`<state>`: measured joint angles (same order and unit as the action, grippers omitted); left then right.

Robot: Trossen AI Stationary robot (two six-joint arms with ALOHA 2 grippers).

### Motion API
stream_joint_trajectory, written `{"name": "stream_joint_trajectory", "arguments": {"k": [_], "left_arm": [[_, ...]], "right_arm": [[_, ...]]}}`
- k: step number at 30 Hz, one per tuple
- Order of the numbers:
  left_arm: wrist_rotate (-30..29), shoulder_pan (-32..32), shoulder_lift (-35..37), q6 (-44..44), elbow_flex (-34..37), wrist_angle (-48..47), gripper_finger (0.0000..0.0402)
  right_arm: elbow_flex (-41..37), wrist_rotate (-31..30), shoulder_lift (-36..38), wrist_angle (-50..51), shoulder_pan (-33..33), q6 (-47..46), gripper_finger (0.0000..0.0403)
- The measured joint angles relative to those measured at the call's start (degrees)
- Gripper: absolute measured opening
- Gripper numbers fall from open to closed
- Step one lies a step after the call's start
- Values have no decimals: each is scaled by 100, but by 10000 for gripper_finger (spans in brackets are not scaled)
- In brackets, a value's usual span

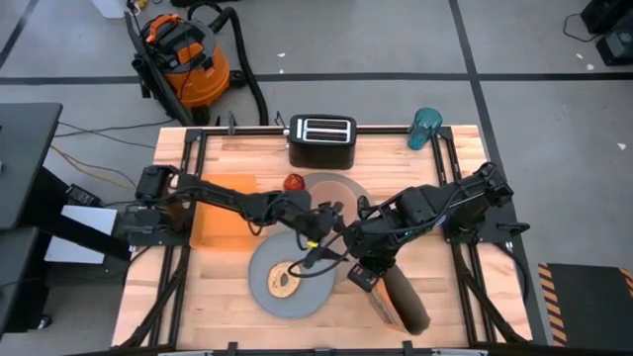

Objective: Arrange a breakfast setting
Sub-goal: Pour the cereal from the cereal box into the orange bowl

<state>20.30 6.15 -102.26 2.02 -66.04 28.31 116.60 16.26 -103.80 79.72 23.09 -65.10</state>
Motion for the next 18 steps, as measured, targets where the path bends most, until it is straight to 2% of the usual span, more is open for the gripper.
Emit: {"name": "stream_joint_trajectory", "arguments": {"k": [5,12,18], "left_arm": [[651,-22,-492,-390,-561,44,273],[713,-22,-1039,-750,-1158,48,273],[743,-145,-1050,-873,-1193,-354,273]], "right_arm": [[0,-9,-10,-2,0,296,5],[-9,8,-15,39,1,515,6],[-11,266,-17,44,107,571,6]]}}
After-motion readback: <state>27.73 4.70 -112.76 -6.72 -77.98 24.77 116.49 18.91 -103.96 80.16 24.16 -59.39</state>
